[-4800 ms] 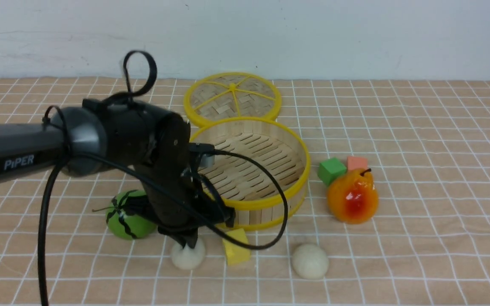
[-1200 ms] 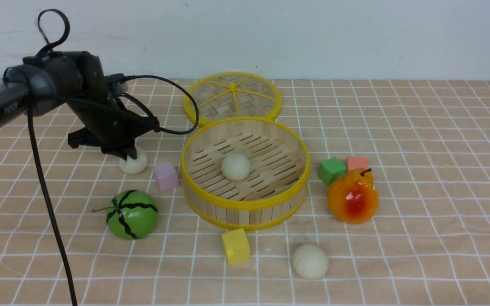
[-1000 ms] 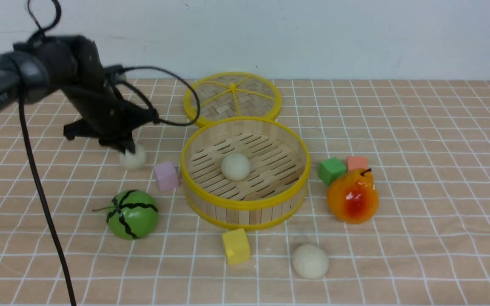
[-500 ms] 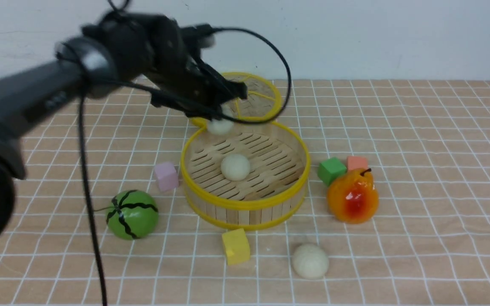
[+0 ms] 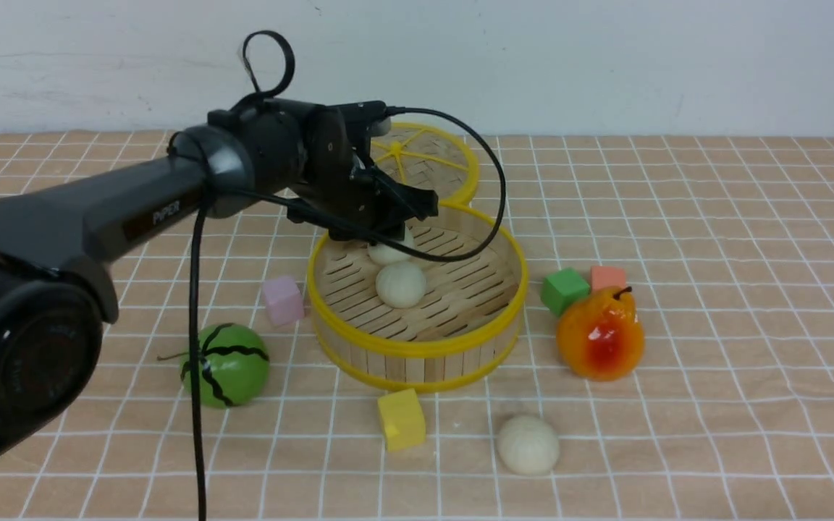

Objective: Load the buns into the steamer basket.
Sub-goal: Use the left arm to put the steamed stuffed bun into the steamer, then use the right arm to grab a steamed stuffed bun

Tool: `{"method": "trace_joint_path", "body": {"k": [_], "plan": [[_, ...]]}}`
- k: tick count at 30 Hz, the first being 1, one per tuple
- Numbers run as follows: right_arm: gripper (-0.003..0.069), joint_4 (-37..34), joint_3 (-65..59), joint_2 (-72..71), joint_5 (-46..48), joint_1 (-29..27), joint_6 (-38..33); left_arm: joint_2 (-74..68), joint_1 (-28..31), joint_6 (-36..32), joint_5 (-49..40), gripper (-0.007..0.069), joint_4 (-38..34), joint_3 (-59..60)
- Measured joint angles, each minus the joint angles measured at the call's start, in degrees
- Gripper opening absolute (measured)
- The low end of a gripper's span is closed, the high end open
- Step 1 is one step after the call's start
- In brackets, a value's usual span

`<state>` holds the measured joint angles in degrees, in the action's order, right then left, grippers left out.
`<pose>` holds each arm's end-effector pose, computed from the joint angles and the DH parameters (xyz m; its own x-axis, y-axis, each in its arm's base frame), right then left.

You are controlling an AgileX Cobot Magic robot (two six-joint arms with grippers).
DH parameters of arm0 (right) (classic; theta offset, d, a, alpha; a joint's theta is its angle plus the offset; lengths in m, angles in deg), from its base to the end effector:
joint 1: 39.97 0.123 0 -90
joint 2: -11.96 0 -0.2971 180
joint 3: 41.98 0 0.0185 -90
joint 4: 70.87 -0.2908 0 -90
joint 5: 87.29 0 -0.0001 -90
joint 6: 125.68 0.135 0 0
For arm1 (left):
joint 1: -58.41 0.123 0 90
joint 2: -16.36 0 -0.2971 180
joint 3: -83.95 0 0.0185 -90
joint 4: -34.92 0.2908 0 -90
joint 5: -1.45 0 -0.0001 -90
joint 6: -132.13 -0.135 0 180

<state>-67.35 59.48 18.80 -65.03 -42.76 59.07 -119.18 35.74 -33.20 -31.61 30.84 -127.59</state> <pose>0.1217 -0.0091 0.1593 -0.3001 0.0407 -0.9530 0.0786 0.9967 0.0178 0.5430 -0.2325 0.1800 -0.7686 -0.0152 -0.6395 0.1798 0.9543 -0.2388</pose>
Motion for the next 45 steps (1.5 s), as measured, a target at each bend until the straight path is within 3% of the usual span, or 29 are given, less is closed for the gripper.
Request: {"method": "trace_joint_path", "body": {"k": [6,11,15,20,21,24,27,33,37,45], "plan": [[0.0239,0.0,0.0,0.0,0.0,0.0,0.0,7.2,0.0,0.0,-6.5,0.0430,2.9,0.0],[0.0239,0.0,0.0,0.0,0.0,0.0,0.0,18.9,0.0,0.0,-16.4,0.0421,8.1,0.0],[0.0239,0.0,0.0,0.0,0.0,0.0,0.0,30.1,0.0,0.0,-24.1,0.0370,9.9,0.0],[0.0239,0.0,0.0,0.0,0.0,0.0,0.0,47.4,0.0,0.0,-33.5,0.0192,10.1,0.1],[0.0239,0.0,0.0,0.0,0.0,0.0,0.0,48.0,0.0,0.0,-33.8,0.0185,10.1,0.2],[0.0239,0.0,0.0,0.0,0.0,0.0,0.0,59.5,0.0,0.0,-36.3,0.0056,9.9,5.7],[0.0239,0.0,0.0,0.0,0.0,0.0,0.0,68.6,0.0,0.0,-36.5,-0.0013,9.4,15.4],[0.0239,0.0,0.0,0.0,0.0,0.0,0.0,84.5,0.0,0.0,-32.8,-0.0013,7.5,38.2],[0.0239,0.0,0.0,0.0,0.0,0.0,0.0,98.3,0.0,0.1,-25.8,-0.0013,4.6,54.8],[0.0239,0.0,0.0,0.0,0.0,0.0,0.0,122.3,0.0,0.2,-9.5,-0.0013,2.6,70.5]]}}
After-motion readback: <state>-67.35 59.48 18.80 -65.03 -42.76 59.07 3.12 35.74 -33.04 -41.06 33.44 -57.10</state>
